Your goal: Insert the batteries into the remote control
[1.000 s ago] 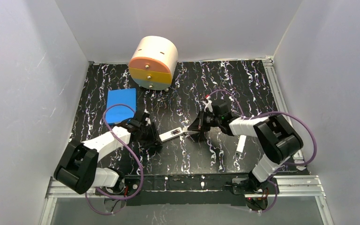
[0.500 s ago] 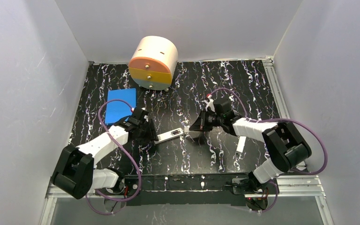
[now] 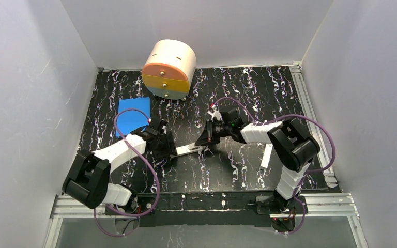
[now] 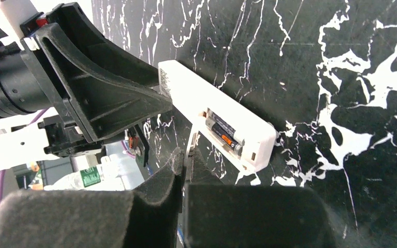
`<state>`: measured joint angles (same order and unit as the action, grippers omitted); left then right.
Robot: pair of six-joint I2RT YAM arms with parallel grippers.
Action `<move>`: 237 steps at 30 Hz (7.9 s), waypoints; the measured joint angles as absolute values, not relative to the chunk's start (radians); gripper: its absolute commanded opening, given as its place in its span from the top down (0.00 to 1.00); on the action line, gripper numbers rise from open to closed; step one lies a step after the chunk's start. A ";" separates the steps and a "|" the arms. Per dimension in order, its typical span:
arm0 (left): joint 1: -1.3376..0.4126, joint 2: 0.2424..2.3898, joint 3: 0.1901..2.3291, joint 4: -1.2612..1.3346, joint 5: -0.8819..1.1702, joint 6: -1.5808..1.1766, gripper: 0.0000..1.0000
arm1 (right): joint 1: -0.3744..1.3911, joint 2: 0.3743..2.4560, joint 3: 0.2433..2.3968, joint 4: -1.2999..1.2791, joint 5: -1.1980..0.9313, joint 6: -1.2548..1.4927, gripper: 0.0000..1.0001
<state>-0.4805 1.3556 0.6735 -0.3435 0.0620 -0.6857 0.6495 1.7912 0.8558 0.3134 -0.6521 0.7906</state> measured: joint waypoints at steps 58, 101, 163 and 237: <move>-0.480 1.378 0.702 -0.349 0.033 -0.646 0.44 | 0.634 1.781 0.787 0.406 -0.663 0.947 0.99; -0.473 1.362 0.702 -0.270 0.033 -0.607 0.25 | 0.653 1.794 0.667 0.623 -0.629 1.129 0.99; -0.467 1.419 0.718 -0.239 0.040 -0.579 0.25 | 0.651 1.714 0.786 0.157 -0.474 0.826 0.53; -0.466 1.449 0.730 -0.207 0.079 -0.580 0.33 | 0.686 1.731 0.756 0.212 -0.448 0.869 0.80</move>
<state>-0.4660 1.4494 0.7303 -0.2073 0.0792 -0.5797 0.6857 1.7309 0.7559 0.2119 -0.4477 0.8688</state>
